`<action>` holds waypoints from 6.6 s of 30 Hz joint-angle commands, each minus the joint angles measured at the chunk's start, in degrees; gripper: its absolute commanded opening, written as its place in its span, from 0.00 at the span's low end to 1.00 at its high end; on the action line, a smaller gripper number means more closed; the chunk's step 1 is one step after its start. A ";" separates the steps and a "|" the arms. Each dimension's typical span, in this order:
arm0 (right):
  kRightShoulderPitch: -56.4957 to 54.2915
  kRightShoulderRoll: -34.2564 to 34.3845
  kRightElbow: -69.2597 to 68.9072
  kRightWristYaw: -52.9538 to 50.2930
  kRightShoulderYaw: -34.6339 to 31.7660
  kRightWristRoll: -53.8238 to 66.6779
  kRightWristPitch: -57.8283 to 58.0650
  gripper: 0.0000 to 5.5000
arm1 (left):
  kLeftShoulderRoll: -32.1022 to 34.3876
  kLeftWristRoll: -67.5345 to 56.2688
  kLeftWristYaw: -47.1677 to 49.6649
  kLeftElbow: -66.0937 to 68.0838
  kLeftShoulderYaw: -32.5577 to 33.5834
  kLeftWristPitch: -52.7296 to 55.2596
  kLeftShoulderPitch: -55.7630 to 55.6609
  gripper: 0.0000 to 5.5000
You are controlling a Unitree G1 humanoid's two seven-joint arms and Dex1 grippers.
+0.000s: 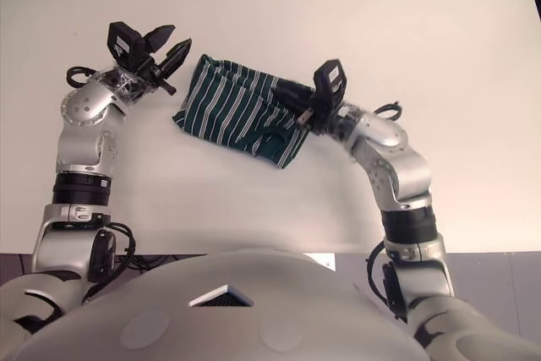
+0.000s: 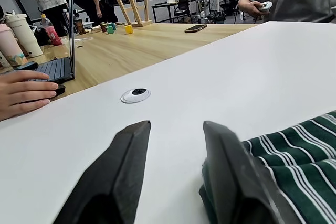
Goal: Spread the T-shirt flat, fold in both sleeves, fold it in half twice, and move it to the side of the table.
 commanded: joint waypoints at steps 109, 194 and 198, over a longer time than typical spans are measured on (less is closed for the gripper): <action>-11.69 4.73 29.88 -6.25 -9.39 -9.13 -9.00 0.00 | -2.17 18.54 2.93 14.92 -10.04 -2.20 -1.18 0.33; 7.17 14.09 6.35 -25.64 -12.05 -29.08 -51.84 0.00 | -8.71 14.19 17.70 -8.30 4.89 -17.50 16.69 0.01; 11.70 14.29 -0.26 -26.54 -11.58 -29.27 -47.01 0.00 | -7.70 14.55 18.18 -12.18 5.33 -14.89 19.35 0.01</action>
